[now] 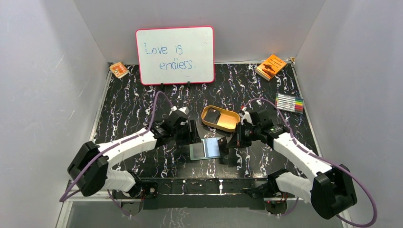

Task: Put the credit cards into the card holder
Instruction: Turn over the card slot in the card holder.

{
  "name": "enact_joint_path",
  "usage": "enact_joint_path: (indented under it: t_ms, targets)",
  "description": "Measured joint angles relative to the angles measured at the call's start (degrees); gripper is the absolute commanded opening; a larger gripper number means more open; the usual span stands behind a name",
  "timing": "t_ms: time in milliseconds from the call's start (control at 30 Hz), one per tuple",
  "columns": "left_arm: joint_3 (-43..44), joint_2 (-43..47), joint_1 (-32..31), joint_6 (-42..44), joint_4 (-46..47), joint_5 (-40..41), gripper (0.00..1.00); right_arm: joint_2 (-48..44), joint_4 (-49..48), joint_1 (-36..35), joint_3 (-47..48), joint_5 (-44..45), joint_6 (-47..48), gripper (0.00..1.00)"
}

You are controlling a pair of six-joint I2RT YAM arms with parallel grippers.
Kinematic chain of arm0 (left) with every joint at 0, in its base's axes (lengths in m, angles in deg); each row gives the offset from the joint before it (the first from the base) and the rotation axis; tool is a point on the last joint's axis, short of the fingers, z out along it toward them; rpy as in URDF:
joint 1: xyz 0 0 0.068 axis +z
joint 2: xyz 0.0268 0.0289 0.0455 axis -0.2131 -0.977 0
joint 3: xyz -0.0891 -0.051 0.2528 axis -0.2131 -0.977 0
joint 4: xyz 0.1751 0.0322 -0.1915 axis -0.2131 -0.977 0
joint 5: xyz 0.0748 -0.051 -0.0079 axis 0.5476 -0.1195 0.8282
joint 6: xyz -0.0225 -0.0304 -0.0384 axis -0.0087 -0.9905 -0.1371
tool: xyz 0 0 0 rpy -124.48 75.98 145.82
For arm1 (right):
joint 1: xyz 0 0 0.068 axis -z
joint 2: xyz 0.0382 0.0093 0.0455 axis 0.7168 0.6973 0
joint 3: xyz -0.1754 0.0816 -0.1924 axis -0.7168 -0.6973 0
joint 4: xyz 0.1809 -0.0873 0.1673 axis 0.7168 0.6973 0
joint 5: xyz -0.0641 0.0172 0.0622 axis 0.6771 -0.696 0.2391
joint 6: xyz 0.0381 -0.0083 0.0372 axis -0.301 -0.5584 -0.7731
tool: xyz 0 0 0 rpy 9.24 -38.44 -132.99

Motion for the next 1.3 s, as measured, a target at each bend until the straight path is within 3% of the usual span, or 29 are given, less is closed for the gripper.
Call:
enact_joint_path:
  t_ms: [700, 933, 1300]
  targets:
    - [11.02, -20.00, -4.00, -0.48, 1.90, -0.07, 0.52, 8.55, -8.09, -0.98, -4.83, -2.23, -2.99, 0.00]
    - [12.31, -22.16, -4.09, -0.26, 0.72, 0.11, 0.49, 10.78, -10.21, -3.45, -4.83, -2.19, -4.22, 0.00]
    - [14.12, -24.83, -4.11, 0.35, -0.76, 0.96, 0.22, 11.39, -11.91, -5.27, -4.83, -2.01, -5.62, 0.00]
